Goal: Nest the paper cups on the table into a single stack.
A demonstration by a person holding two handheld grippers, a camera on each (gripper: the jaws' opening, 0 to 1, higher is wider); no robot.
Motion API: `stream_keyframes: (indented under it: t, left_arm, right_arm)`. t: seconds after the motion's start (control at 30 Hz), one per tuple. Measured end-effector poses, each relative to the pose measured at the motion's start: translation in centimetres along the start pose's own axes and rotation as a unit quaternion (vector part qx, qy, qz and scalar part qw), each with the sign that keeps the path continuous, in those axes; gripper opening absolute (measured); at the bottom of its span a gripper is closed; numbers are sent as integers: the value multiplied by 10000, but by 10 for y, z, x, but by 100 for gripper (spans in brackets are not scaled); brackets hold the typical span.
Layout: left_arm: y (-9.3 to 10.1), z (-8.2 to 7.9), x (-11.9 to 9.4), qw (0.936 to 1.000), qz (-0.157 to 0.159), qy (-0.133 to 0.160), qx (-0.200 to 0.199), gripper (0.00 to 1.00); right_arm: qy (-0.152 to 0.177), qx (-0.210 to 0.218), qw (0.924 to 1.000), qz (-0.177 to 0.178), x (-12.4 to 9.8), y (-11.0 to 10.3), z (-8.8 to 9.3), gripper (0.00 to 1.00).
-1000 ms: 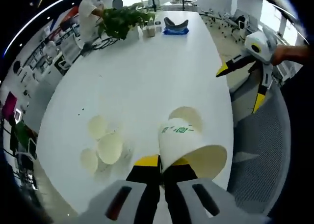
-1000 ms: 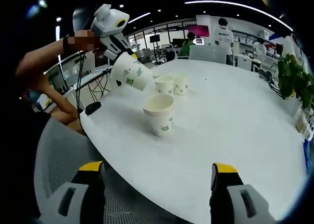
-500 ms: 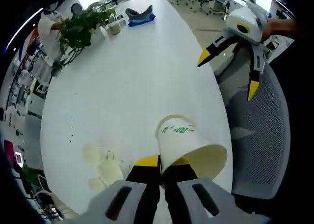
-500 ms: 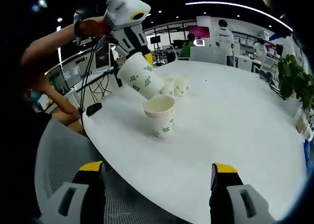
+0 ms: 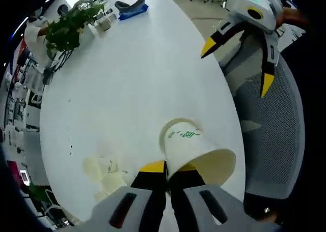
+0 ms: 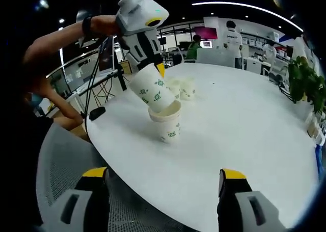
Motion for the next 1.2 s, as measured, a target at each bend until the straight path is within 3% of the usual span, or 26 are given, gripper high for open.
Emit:
stream_keyframes:
  t: [0.43, 0.9, 1.07, 1.2]
  left_arm:
    - [4, -3, 13, 9982, 39, -397, 455, 0]
    - [-3, -6, 19, 9965, -108, -427, 716, 0]
    - [-3, -8, 20, 9963, -92, -392, 761, 7]
    - [-3, -5, 21, 9959, -135, -426, 785, 7]
  right_arm:
    - [0, 69, 10000, 0, 0, -1, 0, 88]
    - [-37, 85, 10000, 0, -1, -2, 1, 88]
    - [-36, 73, 10000, -10, -1, -3, 0, 88]
    - [-37, 69, 10000, -12, -1, -4, 0, 88]
Point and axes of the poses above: the point that each gripper's makers call its tool centre point, and the gripper's own axes: x roughly forward along the fingers, y roughly to its right, z roughly out of its underside, the point moved 5 cm from there along -x, roughly backward along the fingers, and after that the axes turned 11 degrees about -y, right-handed, at the moved point
